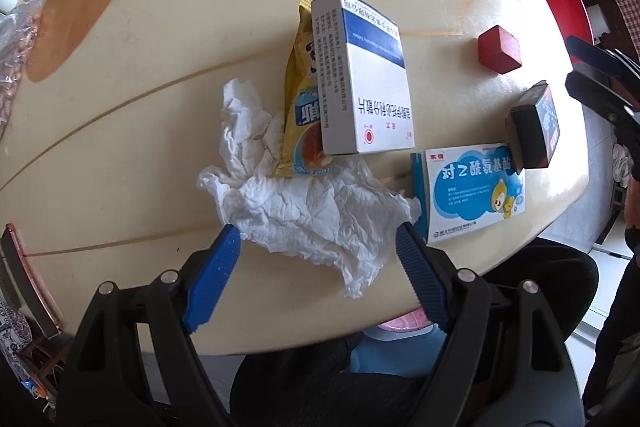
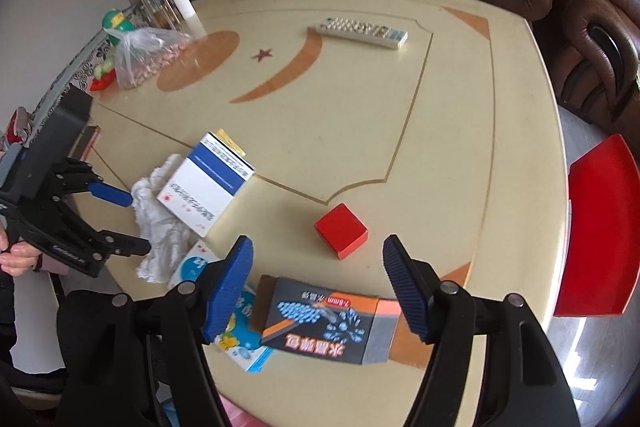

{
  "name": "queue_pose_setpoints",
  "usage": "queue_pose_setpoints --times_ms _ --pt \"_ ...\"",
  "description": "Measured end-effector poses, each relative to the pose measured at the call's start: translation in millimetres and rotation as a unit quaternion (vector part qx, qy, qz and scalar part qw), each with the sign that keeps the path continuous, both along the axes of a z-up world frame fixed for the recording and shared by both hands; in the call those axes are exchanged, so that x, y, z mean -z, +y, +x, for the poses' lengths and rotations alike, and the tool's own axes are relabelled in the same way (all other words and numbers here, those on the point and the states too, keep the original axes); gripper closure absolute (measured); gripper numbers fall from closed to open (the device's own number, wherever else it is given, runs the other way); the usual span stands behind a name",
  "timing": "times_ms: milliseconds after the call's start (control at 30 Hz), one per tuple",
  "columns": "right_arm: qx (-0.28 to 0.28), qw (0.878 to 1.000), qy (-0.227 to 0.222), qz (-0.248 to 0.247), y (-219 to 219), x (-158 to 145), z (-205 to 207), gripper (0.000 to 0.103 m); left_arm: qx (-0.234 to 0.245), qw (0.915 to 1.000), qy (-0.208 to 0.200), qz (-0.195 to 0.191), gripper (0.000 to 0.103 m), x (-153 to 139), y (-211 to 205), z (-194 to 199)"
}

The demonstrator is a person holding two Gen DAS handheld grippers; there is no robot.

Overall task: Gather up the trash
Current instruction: 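Raise both open tools back over the table toward the tissue and red cube, then grasp the crumpled white tissue with the left tool while the right tool grasps the red cube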

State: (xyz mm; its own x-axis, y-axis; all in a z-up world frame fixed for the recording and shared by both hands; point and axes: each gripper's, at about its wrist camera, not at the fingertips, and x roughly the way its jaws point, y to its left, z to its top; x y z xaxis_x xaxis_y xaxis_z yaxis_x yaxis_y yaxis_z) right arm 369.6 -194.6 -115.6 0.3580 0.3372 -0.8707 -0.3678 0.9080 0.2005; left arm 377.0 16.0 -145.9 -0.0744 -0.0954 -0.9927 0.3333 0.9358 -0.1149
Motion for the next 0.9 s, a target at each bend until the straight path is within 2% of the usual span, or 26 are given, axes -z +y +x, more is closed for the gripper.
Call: queue_pose_setpoints --times_ms 200,667,733,833,900 --pt "0.004 1.0 0.016 -0.013 4 22 16 0.037 0.001 1.0 0.006 -0.001 0.025 11 9 9" --pt "-0.029 0.997 0.016 -0.073 25 52 25 0.037 0.0 0.9997 0.022 -0.005 0.025 34 25 20" --pt "-0.03 0.997 0.017 -0.076 26 54 26 0.038 -0.002 0.9996 0.026 -0.006 0.025 38 32 23" --pt "-0.033 0.996 0.02 -0.081 27 58 28 0.046 -0.003 0.9995 0.031 -0.004 0.025 45 35 24" --pt "-0.034 0.996 0.019 -0.085 28 60 27 0.048 -0.003 0.9995 0.03 -0.005 0.025 50 39 24"
